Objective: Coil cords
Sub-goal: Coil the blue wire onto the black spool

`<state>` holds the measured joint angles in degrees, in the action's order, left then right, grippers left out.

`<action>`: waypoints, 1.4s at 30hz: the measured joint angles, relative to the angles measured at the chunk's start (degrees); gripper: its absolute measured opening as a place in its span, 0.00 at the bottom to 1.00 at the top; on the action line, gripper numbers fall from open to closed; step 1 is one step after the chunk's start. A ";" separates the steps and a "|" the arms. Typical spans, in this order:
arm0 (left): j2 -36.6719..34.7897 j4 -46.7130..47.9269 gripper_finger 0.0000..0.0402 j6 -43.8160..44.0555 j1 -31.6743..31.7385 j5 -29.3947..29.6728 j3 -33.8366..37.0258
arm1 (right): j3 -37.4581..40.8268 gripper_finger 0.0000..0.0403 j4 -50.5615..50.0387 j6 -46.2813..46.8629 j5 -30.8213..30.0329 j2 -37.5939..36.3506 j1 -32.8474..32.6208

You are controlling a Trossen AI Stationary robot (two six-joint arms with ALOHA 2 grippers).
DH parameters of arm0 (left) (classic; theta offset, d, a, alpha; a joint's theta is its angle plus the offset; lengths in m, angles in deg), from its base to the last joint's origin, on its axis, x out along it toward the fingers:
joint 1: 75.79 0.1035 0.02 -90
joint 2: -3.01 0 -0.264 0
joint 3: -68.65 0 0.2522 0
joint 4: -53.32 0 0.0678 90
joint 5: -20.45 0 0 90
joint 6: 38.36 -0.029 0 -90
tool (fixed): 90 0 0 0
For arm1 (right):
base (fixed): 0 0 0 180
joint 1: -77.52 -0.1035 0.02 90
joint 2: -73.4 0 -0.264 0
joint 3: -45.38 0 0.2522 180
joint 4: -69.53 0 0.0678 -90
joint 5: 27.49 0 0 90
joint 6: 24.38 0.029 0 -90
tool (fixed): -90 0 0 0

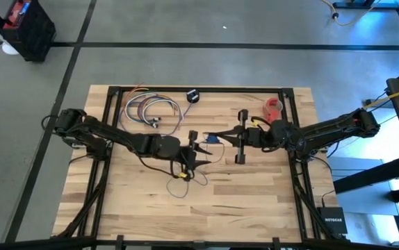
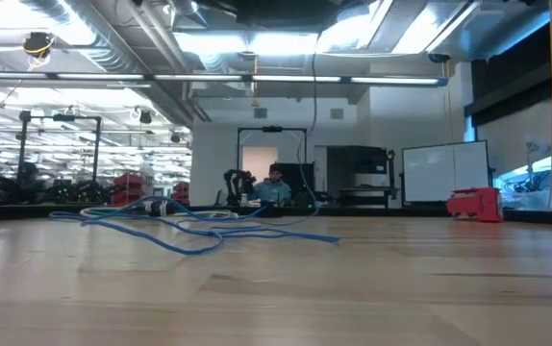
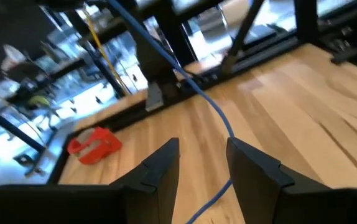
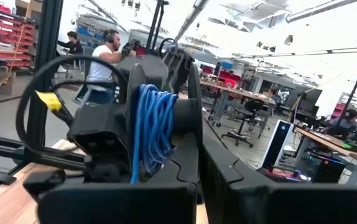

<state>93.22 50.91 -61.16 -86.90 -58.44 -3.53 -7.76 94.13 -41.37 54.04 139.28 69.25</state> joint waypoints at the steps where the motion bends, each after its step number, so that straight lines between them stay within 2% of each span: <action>1: -0.04 2.18 0.32 0.64 -0.24 0.02 -1.00 | 0.00 0.01 -0.19 -0.01 0.00 0.00 0.02; 4: -0.04 6.43 0.32 1.61 -0.64 0.16 -2.69 | 0.00 0.01 -0.37 -0.01 0.00 0.00 0.02; 16: -0.56 8.00 0.32 1.43 -1.29 3.78 -2.96 | 0.00 0.01 -0.84 -0.01 -0.02 0.00 0.02; 20: -1.09 8.18 0.32 1.63 -2.82 11.57 -2.99 | 0.00 0.01 -0.97 -0.01 -0.02 0.00 0.02; 22: -1.14 8.18 0.32 1.02 -3.45 13.49 -3.07 | 0.00 0.01 -1.02 -0.01 -0.04 0.00 0.02; 31: -1.34 10.44 0.32 -1.27 -4.37 14.02 -3.07 | 0.00 0.01 -1.13 -0.01 -0.04 -0.02 0.02; 34: -1.40 11.61 0.32 -1.16 -3.72 16.41 -3.07 | 0.00 0.01 -1.24 -0.01 -0.04 -0.02 0.02; 42: 0.83 12.75 0.32 0.10 -0.66 16.23 -3.07 | 0.00 0.01 -1.24 -0.01 -0.04 -0.02 0.02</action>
<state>94.05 63.66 -61.07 -87.57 -42.21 -6.61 -7.76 92.89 -41.38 54.00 139.26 69.27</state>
